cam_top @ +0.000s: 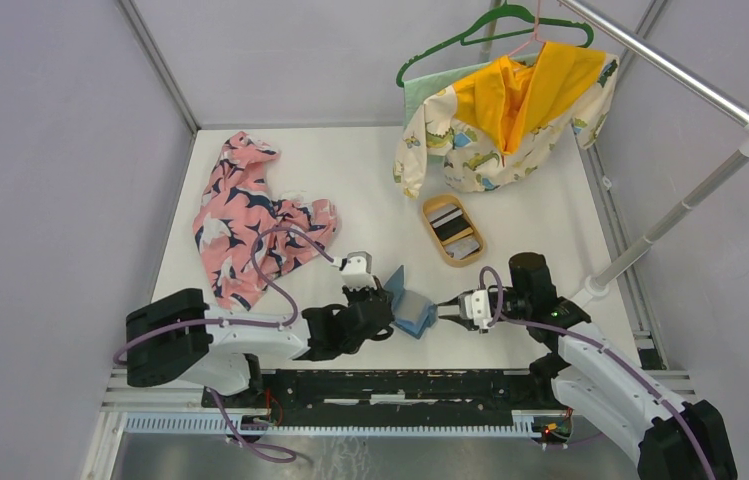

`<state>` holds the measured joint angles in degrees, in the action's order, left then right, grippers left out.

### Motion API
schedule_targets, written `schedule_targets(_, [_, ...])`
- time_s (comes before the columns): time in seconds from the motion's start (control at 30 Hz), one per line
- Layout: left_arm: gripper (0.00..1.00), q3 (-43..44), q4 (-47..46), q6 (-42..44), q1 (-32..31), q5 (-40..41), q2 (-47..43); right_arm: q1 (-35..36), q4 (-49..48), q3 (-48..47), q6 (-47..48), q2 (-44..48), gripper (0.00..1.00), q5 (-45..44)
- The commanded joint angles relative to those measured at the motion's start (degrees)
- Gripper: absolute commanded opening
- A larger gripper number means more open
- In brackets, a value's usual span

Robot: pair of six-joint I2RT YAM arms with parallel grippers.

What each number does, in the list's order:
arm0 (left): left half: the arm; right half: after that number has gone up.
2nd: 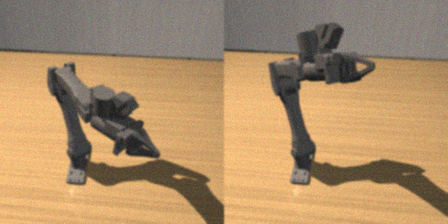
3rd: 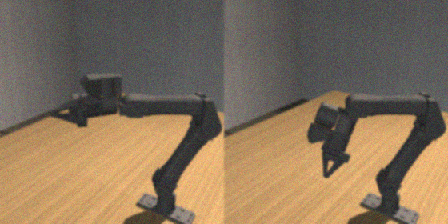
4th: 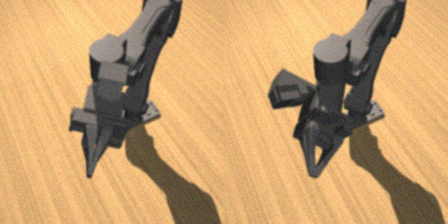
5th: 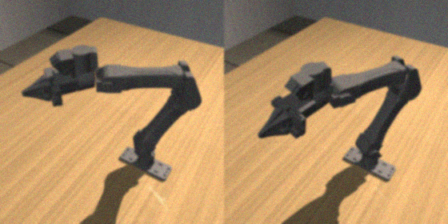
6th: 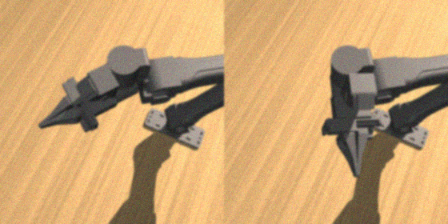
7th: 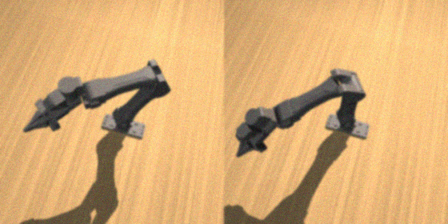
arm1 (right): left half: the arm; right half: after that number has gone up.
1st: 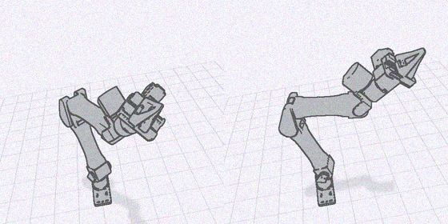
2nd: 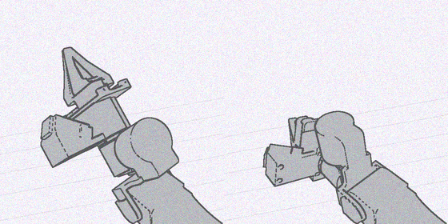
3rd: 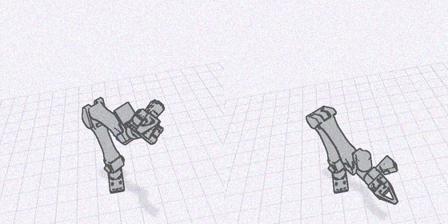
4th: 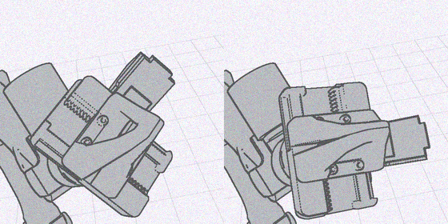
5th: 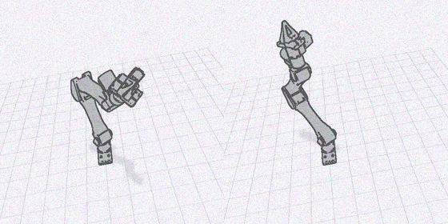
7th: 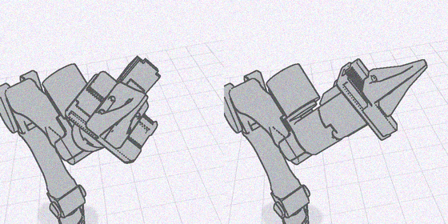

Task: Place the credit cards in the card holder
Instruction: Open the card holder.

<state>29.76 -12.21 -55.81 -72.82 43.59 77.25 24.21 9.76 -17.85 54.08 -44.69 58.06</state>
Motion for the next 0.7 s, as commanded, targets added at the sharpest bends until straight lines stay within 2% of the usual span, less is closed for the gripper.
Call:
schedule_targets(0.0, [0.02, 6.11, 4.70, -13.78, -0.11, 6.74, 3.24, 0.11, -3.39, 1.01, -1.52, -0.29, 0.26, 5.79])
schedule_targets(0.13, [0.02, 6.94, 3.01, -13.77, -0.16, 6.51, 4.67, 2.23, -3.48, 1.69, 0.37, -1.55, 0.17, 1.23])
schedule_targets(0.43, [0.02, 8.30, 2.06, -12.61, -0.31, 4.78, 6.55, 8.12, -3.80, 1.49, 2.97, -6.63, 0.13, -6.43])
schedule_targets(0.67, [0.02, 8.79, 1.16, -11.67, -0.30, 3.38, 7.63, 9.52, -6.37, 1.41, 1.12, -8.53, 0.10, -10.65])
